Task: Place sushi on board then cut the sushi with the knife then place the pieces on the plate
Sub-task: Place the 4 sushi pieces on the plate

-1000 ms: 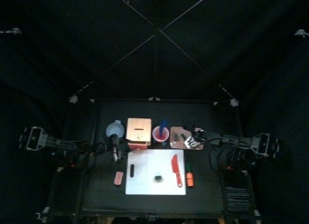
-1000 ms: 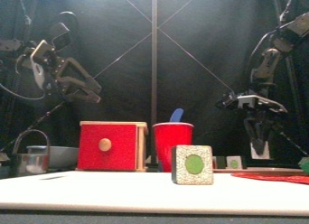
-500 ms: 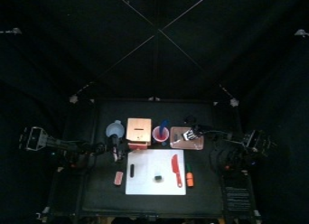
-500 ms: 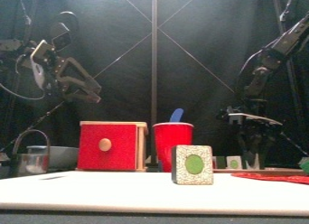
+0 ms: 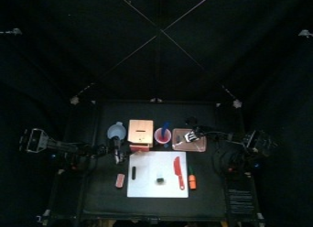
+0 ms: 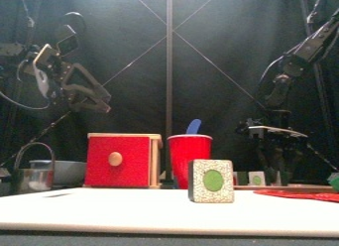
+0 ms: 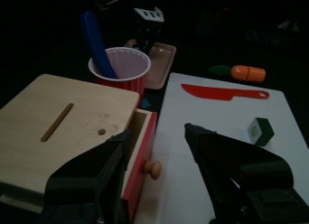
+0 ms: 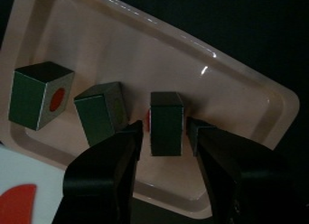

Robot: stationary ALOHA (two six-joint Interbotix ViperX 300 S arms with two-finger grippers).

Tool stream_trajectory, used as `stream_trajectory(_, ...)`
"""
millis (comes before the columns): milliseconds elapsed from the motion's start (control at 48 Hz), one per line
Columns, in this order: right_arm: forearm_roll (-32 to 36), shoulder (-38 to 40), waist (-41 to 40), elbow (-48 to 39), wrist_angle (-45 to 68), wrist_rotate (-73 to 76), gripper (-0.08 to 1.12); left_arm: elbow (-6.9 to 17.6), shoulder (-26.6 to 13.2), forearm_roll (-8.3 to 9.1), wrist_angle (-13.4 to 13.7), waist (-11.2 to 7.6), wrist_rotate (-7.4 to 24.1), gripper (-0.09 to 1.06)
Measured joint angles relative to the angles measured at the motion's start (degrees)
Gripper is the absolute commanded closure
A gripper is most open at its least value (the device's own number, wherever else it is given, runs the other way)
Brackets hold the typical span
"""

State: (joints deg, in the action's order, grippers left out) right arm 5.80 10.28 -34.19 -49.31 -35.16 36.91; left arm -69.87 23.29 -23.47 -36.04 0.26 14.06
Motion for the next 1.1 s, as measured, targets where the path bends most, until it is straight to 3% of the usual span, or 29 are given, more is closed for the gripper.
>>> stream_trajectory(208,-2.3,8.2,3.5,0.0,-3.7,-0.6,0.23,0.0,0.0,0.0,-0.1,0.09,-0.3,0.1)
stream_trajectory(417,-4.2,12.1,24.0,0.5,-1.0,-1.0,0.22,1.1,0.0,0.0,0.0,0.0,-0.3,0.1)
stream_trajectory(542,-3.1,6.5,35.8,4.5,4.8,-1.3,0.1,1.3,0.0,-0.09,0.0,0.0,-0.4,0.1)
stream_trajectory(667,-1.4,-0.7,40.8,10.5,5.7,-1.5,-0.01,1.9,0.0,-0.53,-0.1,0.0,-0.4,0.1)
stream_trajectory(875,2.6,-11.6,42.9,20.5,3.4,-5.3,-0.01,2.5,-0.1,-0.79,0.0,0.0,-0.4,0.1)
stream_trajectory(1104,-0.7,-22.1,45.4,30.5,0.2,-15.9,0.0,2.5,-0.1,-1.58,0.0,0.0,-0.4,0.1)
